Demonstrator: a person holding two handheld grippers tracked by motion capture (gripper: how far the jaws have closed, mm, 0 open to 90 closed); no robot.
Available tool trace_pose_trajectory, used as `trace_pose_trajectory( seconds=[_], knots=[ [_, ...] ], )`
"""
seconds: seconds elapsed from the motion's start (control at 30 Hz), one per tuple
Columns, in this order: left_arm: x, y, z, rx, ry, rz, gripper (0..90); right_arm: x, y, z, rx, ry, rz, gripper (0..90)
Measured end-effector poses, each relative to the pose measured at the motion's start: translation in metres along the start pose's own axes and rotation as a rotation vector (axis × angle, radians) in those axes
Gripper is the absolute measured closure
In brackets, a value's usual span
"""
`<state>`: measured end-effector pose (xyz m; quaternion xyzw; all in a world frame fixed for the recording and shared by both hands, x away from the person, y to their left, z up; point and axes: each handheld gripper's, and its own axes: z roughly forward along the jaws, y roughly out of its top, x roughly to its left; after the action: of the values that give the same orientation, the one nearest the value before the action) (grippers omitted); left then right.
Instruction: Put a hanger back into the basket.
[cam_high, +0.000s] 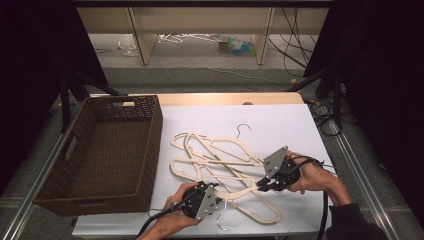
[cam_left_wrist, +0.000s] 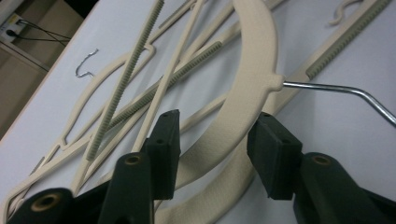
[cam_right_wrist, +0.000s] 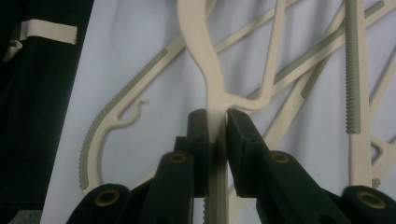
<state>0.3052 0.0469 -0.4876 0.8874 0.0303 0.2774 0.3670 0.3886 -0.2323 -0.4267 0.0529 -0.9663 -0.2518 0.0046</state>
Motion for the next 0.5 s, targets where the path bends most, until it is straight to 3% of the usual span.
trace_pose_trajectory(
  seconds=[0.3,0.33,0.43,0.5],
  knots=[
    [0.005,0.015,-0.002,0.037,-0.035,0.163,67.9,-0.002,-0.004,0.0,0.004,-0.013,0.012,80.2],
    [0.005,0.017,-0.003,0.04,-0.017,0.191,68.9,-0.001,-0.004,0.0,0.011,-0.011,0.021,80.2],
    [0.006,0.022,-0.004,0.038,-0.014,0.248,72.2,-0.002,-0.006,0.001,0.015,-0.007,0.03,80.2],
    [0.006,0.027,-0.005,0.015,0.019,0.284,75.5,-0.003,-0.008,0.001,0.027,-0.018,0.047,79.9]
  ],
)
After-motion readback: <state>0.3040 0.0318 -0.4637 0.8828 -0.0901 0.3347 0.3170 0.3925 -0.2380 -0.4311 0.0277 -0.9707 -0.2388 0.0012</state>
